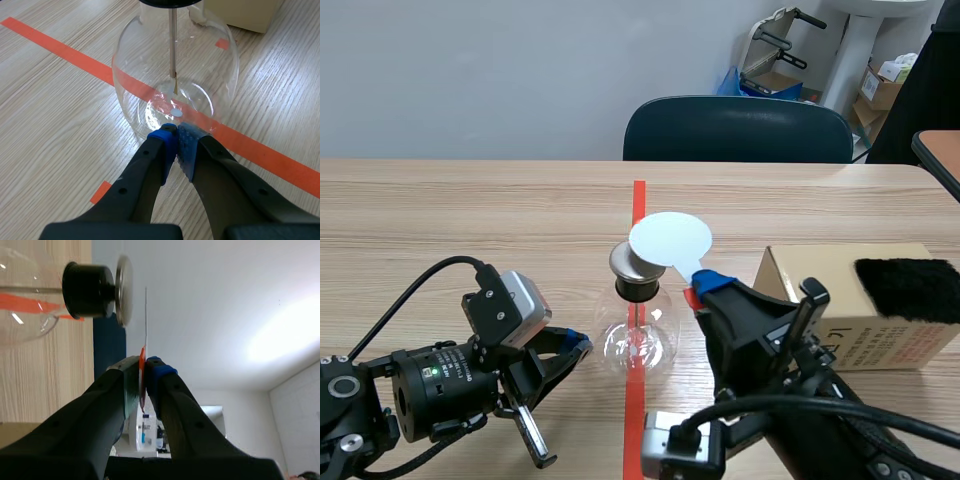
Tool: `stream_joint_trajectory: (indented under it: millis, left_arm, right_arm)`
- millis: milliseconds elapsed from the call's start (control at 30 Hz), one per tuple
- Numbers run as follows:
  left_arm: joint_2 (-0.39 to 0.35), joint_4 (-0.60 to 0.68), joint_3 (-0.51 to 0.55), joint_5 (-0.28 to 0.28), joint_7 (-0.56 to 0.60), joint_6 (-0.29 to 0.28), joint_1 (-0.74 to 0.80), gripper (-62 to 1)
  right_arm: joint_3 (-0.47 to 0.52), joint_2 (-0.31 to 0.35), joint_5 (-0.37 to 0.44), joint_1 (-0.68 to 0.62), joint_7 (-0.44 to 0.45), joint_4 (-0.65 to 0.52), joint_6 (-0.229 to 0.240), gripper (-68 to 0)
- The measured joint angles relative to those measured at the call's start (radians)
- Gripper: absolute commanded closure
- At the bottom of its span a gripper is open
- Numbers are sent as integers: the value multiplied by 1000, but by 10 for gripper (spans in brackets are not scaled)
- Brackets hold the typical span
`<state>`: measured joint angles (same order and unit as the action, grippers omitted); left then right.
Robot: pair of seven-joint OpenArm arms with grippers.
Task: Do the electroscope experiment
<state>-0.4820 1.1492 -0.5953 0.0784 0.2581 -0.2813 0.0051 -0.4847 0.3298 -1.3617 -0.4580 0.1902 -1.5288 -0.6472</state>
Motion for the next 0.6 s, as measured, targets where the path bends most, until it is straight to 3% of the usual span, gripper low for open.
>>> stream_joint_trajectory:
  millis: [200, 600]
  left_arm:
    - [0, 0, 0, 0, 0, 0, 0, -15]
    - [0, 0, 0, 0, 0, 0, 0, -15]
  right_arm:
    - [0, 0, 0, 0, 72, 0, 0, -17]
    - [0, 0, 0, 0, 79, 0, 0, -17]
